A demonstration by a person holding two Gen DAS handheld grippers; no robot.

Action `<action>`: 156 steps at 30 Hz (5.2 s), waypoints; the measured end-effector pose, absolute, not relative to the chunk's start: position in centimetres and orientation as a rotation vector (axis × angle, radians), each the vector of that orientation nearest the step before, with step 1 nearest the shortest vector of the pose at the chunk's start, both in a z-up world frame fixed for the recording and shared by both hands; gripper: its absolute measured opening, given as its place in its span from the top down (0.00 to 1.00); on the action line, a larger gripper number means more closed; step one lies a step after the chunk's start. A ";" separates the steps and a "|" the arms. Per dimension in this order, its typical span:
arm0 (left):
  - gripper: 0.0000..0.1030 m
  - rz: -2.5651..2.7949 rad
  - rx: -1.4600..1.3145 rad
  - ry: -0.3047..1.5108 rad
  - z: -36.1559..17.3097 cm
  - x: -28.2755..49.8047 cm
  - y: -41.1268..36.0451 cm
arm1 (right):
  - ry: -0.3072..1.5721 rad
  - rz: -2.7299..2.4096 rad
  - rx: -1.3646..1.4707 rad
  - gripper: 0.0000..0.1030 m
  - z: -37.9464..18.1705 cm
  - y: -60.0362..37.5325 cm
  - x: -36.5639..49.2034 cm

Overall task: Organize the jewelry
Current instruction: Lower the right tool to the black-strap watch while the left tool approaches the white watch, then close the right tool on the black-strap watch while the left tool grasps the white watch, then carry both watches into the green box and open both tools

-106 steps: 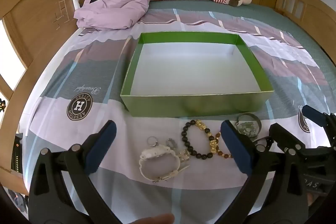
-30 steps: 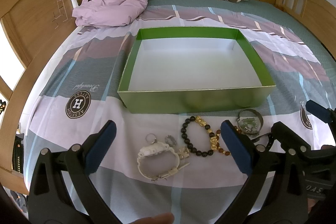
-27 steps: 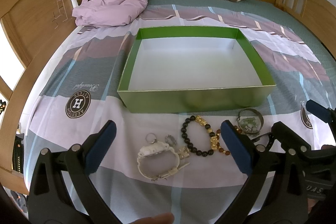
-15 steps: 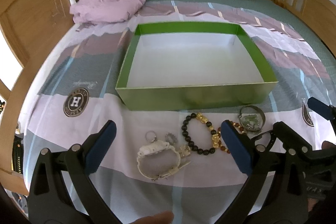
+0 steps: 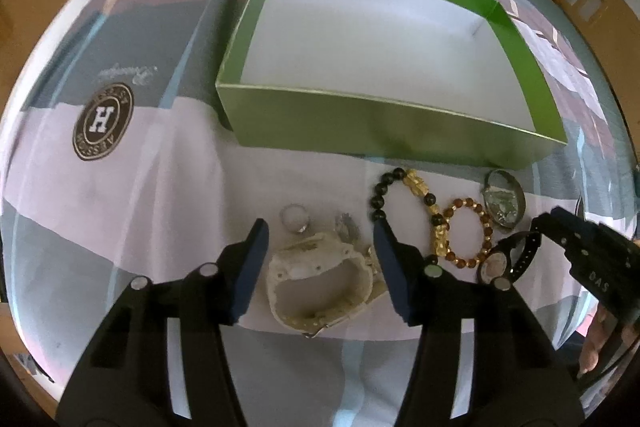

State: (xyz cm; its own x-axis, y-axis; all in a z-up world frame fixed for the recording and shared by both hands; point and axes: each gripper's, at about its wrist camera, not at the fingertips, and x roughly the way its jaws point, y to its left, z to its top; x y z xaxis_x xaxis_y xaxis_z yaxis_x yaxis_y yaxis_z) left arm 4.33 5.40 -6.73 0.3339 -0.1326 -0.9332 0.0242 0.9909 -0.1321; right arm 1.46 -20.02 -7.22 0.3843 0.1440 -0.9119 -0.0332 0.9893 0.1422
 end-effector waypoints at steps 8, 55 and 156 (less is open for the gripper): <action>0.47 -0.104 -0.087 1.300 -9.4 4.8 5.7 | 1.286 0.198 -0.031 0.62 -8.7 -16.5 5.3; 0.56 -0.210 0.022 1.315 -8.2 2.9 4.9 | 1.159 0.191 -0.178 0.66 -6.6 -16.7 1.8; 0.70 -0.282 -0.146 0.977 0.0 4.8 7.6 | 0.934 0.349 0.206 0.62 -0.6 -18.4 7.2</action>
